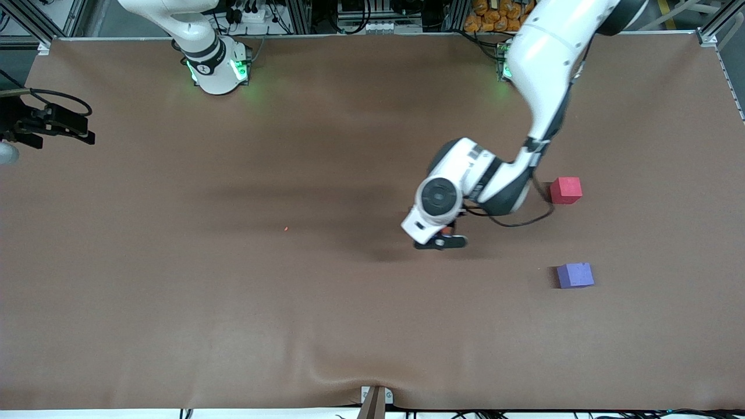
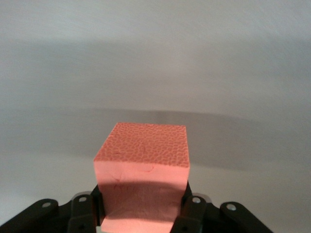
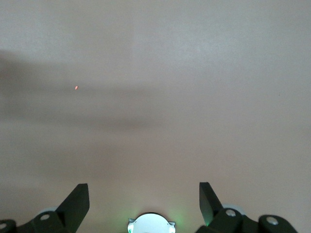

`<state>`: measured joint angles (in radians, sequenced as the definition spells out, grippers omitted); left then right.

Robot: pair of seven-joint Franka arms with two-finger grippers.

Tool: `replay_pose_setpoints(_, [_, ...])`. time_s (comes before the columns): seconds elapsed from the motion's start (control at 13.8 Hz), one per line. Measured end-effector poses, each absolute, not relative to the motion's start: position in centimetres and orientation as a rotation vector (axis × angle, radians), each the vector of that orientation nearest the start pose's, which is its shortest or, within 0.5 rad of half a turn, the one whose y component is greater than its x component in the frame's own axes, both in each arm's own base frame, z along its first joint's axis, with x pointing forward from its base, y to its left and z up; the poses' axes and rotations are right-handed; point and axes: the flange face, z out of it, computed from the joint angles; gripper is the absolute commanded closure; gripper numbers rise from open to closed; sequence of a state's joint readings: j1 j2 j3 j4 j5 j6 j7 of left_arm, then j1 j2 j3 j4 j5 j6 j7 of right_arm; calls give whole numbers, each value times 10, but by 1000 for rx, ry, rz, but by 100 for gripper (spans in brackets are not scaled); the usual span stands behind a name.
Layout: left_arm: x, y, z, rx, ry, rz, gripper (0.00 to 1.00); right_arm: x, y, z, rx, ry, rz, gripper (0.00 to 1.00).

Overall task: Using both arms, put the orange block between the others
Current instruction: 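Carry the orange cube with the left gripper between pink and purple cubes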

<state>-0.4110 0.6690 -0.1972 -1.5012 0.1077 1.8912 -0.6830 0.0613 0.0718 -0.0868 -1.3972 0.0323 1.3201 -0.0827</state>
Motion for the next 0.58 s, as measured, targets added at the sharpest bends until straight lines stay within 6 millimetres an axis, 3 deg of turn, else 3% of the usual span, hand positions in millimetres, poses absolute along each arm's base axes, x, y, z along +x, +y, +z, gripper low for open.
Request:
replay_pose_setpoints(0.29, [612, -281, 294, -2967, -216, 367, 100, 548, -12, 646, -3098, -84, 226, 0])
replay_pose_setpoints(0.58, [636, -164, 296, -2972, -236, 437, 100, 539, -25, 649, -3090, -48, 277, 0])
